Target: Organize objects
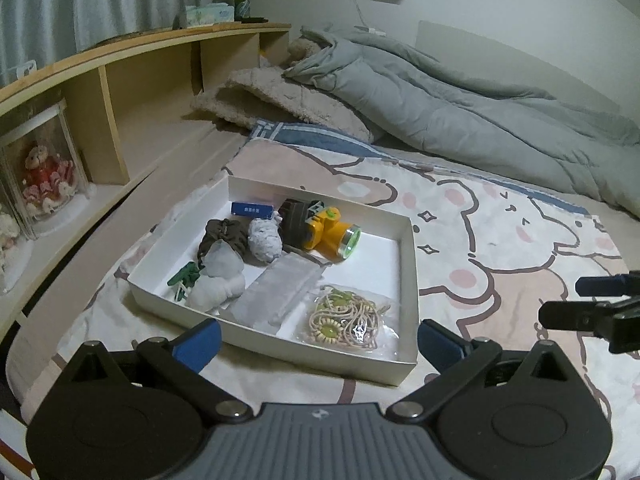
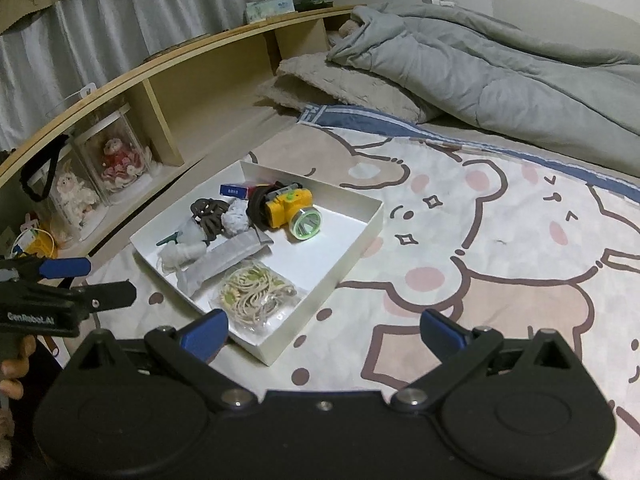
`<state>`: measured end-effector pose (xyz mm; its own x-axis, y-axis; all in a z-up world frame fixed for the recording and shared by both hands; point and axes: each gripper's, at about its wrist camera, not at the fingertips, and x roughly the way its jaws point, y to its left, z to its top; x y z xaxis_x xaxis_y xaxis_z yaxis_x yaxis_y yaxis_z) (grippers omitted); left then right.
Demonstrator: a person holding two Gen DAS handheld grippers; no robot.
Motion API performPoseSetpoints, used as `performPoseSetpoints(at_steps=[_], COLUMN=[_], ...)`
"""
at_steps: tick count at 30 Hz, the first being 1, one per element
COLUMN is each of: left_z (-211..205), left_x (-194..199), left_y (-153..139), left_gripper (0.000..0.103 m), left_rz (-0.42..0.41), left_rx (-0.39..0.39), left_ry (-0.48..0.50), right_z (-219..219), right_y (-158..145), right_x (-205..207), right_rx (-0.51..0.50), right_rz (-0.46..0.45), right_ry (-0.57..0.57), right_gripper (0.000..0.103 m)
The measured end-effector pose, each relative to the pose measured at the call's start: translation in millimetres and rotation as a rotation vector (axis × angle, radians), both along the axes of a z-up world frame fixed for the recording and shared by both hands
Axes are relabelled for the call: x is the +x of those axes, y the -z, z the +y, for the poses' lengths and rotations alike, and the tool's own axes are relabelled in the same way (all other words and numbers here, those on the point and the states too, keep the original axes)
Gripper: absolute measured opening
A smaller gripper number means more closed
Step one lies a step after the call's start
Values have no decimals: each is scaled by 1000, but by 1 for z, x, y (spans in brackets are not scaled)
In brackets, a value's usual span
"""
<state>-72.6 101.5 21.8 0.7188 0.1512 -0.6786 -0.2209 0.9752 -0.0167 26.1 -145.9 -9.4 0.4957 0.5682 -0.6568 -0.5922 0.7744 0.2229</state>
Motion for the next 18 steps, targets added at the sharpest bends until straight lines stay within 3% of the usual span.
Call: performPoseSetpoints(at_steps=[18], left_z=[-4], left_x=[2], left_y=[3], left_gripper=[103], left_rz=[4], left_rx=[24], left_ry=[7], right_z=[-1], right_y=[4], right_x=[4], right_rx=[-2], right_rz=[10], right_ry=[-2], right_gripper=[103])
